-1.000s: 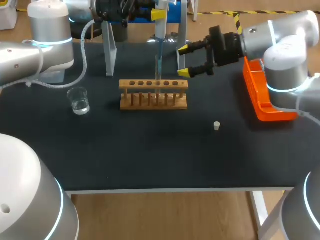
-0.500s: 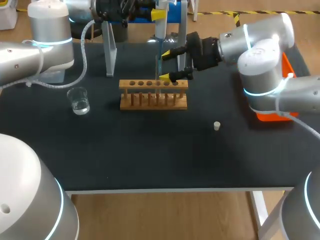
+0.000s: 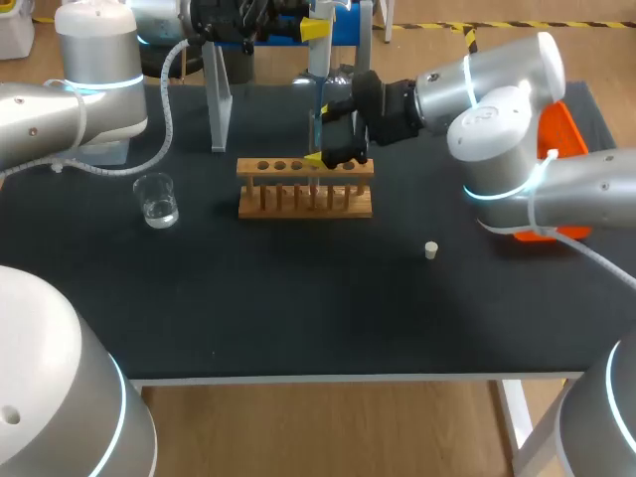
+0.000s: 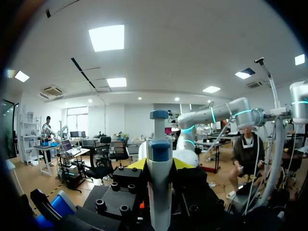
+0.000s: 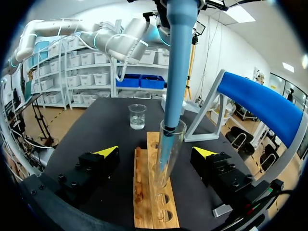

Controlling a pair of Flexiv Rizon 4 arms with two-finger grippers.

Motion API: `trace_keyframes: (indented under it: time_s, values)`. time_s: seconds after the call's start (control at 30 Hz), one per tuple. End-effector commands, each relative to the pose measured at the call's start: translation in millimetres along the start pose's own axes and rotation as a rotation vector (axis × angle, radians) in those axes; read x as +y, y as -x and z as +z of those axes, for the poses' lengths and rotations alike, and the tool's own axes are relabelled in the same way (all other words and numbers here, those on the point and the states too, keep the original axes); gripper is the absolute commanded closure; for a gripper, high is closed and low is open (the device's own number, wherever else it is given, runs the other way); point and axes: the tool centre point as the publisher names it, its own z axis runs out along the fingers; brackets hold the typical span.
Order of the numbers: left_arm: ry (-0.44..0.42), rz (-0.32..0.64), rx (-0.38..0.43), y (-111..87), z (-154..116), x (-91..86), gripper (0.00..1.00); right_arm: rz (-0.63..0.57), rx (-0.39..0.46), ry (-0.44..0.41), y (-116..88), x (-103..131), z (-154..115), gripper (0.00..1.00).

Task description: Invert the test tube, pick up the pipette, mount the tip to pipette, aspirate from beaker and dispense into the tube, eject the tip, return the pipette, and cap with the stopper.

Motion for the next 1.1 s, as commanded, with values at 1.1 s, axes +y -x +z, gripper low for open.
trace_keyframes:
  time_s: [1.1]
  values:
    - [0.001, -0.001, 0.005, 1.2, -1.0, -0.8, 1.00, -0.077, -0.033, -0.012, -4.4, -13.5, 18.2, 0.00]
